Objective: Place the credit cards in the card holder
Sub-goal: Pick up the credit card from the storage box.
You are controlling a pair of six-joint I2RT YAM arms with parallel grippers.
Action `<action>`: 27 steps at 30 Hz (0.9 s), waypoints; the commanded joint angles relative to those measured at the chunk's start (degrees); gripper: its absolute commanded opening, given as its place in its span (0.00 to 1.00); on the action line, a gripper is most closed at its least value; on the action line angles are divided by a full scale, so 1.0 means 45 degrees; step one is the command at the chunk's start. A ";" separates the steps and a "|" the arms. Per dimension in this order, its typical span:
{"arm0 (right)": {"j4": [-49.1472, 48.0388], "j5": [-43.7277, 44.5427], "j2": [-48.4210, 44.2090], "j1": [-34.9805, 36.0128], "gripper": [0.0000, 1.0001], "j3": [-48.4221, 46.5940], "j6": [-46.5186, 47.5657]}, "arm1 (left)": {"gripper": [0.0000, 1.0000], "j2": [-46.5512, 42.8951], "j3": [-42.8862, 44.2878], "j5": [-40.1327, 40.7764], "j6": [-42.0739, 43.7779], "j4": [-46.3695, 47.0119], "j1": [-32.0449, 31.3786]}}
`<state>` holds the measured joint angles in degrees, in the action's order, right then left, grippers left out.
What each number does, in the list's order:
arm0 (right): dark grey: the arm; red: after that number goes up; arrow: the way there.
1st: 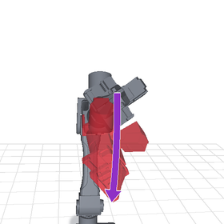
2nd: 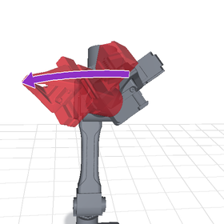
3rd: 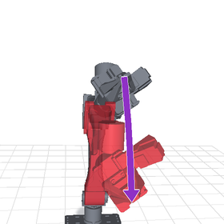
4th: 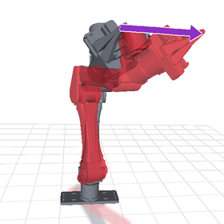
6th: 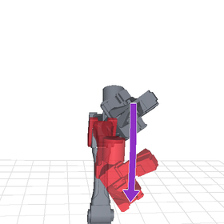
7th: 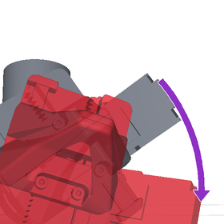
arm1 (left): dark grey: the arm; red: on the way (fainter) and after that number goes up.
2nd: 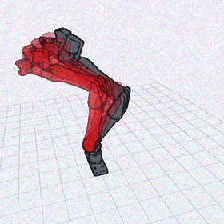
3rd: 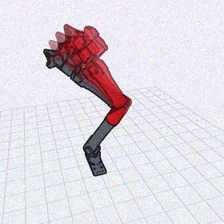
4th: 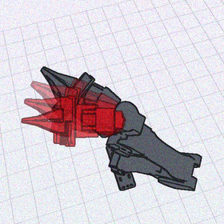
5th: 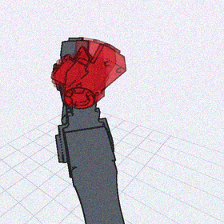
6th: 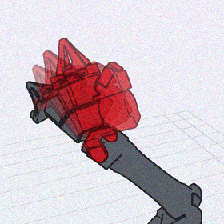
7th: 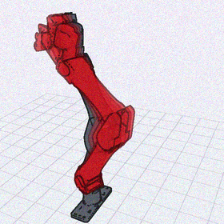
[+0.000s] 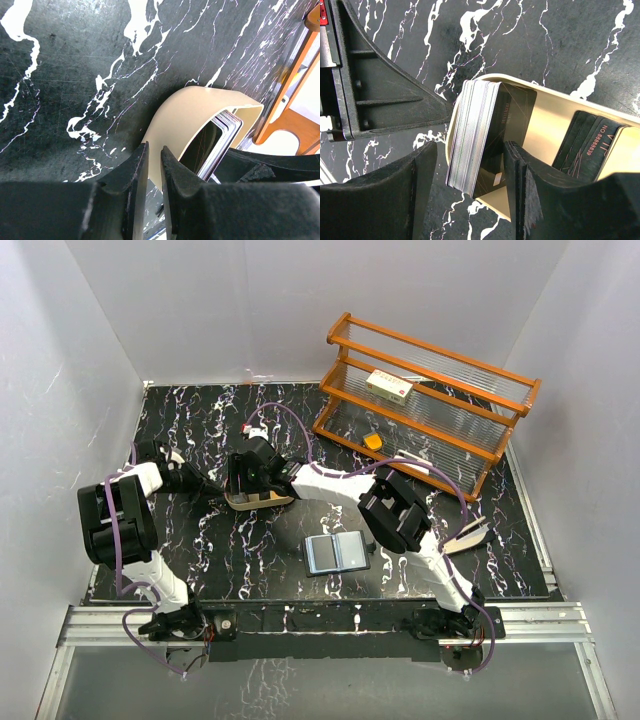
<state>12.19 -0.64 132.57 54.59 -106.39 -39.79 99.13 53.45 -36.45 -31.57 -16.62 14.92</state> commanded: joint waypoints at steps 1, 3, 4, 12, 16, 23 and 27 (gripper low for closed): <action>-0.0878 -0.0309 -0.0255 0.0096 0.53 -0.0403 0.0005 | 0.15 0.0004 -0.0003 -0.0440 -0.0073 -0.0173 0.0032; -0.0838 -0.0250 -0.0314 0.0092 0.53 -0.0401 -0.0005 | 0.15 0.0021 -0.0003 -0.0419 -0.0073 -0.0190 0.0044; -0.0824 -0.0250 -0.0310 0.0096 0.53 -0.0401 -0.0010 | 0.15 0.0036 0.0002 -0.0417 -0.0066 -0.0193 0.0047; -0.0765 0.0016 -0.0493 0.0090 0.52 -0.0212 -0.0053 | 0.15 0.0034 0.0002 -0.0396 -0.0029 -0.0232 0.0044; -0.0808 0.0185 -0.0644 0.0095 0.52 -0.0147 -0.0009 | 0.15 0.0052 0.0041 -0.0390 -0.0016 -0.0251 0.0033; -0.0823 0.0238 -0.0730 0.0094 0.51 -0.0176 0.0053 | 0.15 0.0072 0.0056 -0.0362 -0.0008 -0.0271 0.0043; -0.0784 0.0326 -0.0797 0.0085 0.51 -0.0189 0.0109 | 0.15 0.0090 0.0075 -0.0359 0.0004 -0.0290 0.0041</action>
<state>12.21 0.16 132.57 54.63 -106.34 -39.90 99.15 53.45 -36.42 -31.55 -16.67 14.92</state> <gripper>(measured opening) 0.515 0.149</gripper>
